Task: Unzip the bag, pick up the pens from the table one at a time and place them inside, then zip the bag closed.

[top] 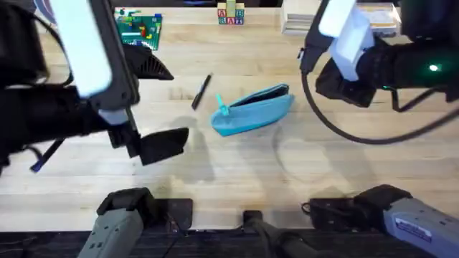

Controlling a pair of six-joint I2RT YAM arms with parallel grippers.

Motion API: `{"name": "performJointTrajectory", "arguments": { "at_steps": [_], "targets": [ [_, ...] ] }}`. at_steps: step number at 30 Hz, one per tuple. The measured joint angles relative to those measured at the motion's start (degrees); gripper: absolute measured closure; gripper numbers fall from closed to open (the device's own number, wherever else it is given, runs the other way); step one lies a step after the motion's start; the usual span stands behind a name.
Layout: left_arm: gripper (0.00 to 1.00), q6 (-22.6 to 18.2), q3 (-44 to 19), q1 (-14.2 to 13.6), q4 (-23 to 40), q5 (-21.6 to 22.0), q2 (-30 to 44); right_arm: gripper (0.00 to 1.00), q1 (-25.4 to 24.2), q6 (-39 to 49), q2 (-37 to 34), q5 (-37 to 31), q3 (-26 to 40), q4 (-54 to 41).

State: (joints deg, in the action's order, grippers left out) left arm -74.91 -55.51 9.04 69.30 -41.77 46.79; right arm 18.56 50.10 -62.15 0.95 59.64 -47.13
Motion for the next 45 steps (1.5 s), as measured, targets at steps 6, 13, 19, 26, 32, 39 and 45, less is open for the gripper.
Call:
{"name": "performJointTrajectory", "arguments": {
  "at_steps": [6, 13, 19, 26, 32, 39, 45],
  "targets": [
    [0.006, 0.3, 0.0, 0.0, 3.4, 1.0, -4.4, 0.970, -2.5, 5.1, -5.2, 4.2, 0.0, 0.2],
    [0.006, 3.6, 0.0, 0.0, 7.8, 4.5, -6.3, 0.970, -4.9, 10.7, -10.8, 8.8, 0.0, 1.0],
    [0.006, 10.8, 0.0, 0.0, 7.9, 7.0, -6.3, 0.970, -5.6, 12.3, -14.0, 10.8, 0.0, 4.3],
    [0.005, 13.4, 0.0, 0.0, 7.9, 7.5, -6.3, 0.970, -5.7, 13.4, -15.7, 15.0, 0.0, 5.4],
    [0.006, 13.9, 0.0, 0.0, 7.9, 7.6, -6.3, 0.970, -5.7, 13.6, -18.8, 18.2, 0.0, 5.5],
    [0.006, 14.1, 0.0, 0.0, 7.9, 7.6, -6.3, 0.971, -5.7, 13.7, -21.0, 21.3, 0.0, 5.6],
    [0.006, 14.1, 0.0, 0.0, 7.9, 7.6, -6.3, 0.971, -5.8, 13.8, -22.2, 24.2, 0.0, 5.6]
  ]
}}
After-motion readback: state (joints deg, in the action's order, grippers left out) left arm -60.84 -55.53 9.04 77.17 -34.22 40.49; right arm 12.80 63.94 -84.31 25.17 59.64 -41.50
